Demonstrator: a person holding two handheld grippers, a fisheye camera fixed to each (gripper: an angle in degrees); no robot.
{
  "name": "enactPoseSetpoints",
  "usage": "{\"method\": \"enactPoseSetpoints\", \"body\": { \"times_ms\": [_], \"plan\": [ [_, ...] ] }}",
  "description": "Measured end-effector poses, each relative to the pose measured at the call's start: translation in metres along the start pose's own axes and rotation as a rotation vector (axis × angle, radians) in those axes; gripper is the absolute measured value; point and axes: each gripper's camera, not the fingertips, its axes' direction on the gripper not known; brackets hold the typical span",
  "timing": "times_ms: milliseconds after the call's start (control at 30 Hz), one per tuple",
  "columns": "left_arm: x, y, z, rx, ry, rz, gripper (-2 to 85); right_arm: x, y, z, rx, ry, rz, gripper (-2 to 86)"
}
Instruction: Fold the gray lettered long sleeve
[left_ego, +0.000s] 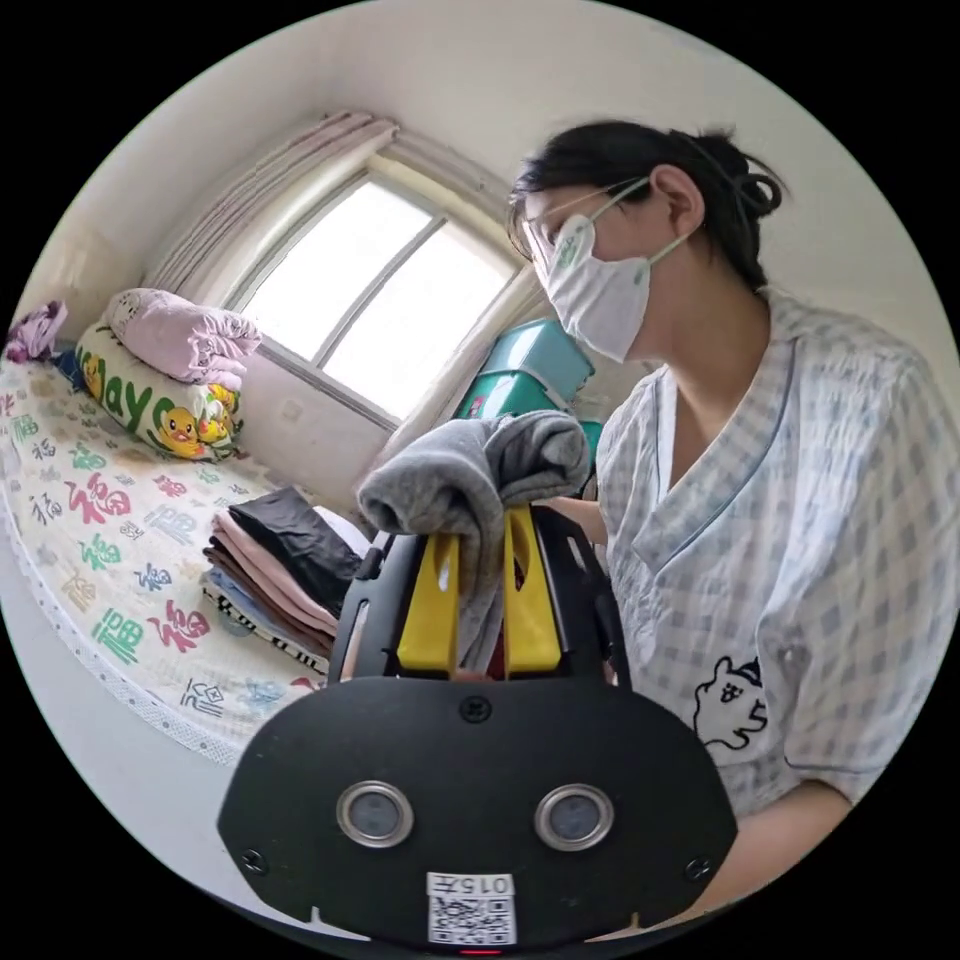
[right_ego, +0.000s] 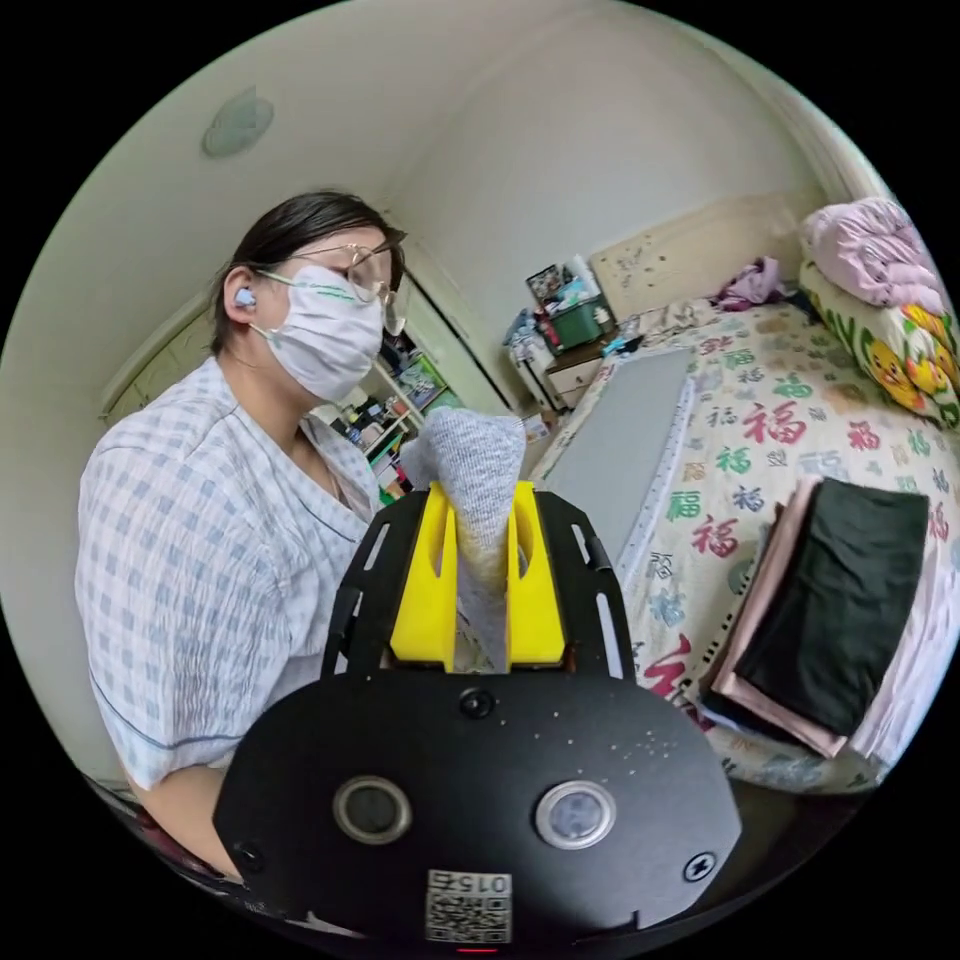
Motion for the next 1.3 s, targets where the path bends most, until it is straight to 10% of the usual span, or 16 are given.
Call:
{"method": "enactPoseSetpoints", "body": {
  "times_ms": [633, 900, 1300],
  "plan": [
    [-0.264, -0.065, 0.498, -0.017, 0.065, -0.399, 6.6, 0.143, 0.072, -0.228, -0.034, 0.846, 0.367, 8.5],
    [-0.457, -0.06, 0.64, -0.357, -0.546, -0.65, 10.3, 0.41, 0.06, -0.183, -0.207, 1.199, 0.761, 6.1],
    [-0.384, 0.034, 0.512, -0.253, -0.753, -0.643, 10.8, 0.372, 0.16, 0.036, -0.063, 0.618, 0.489, 8.1]
  ]
}}
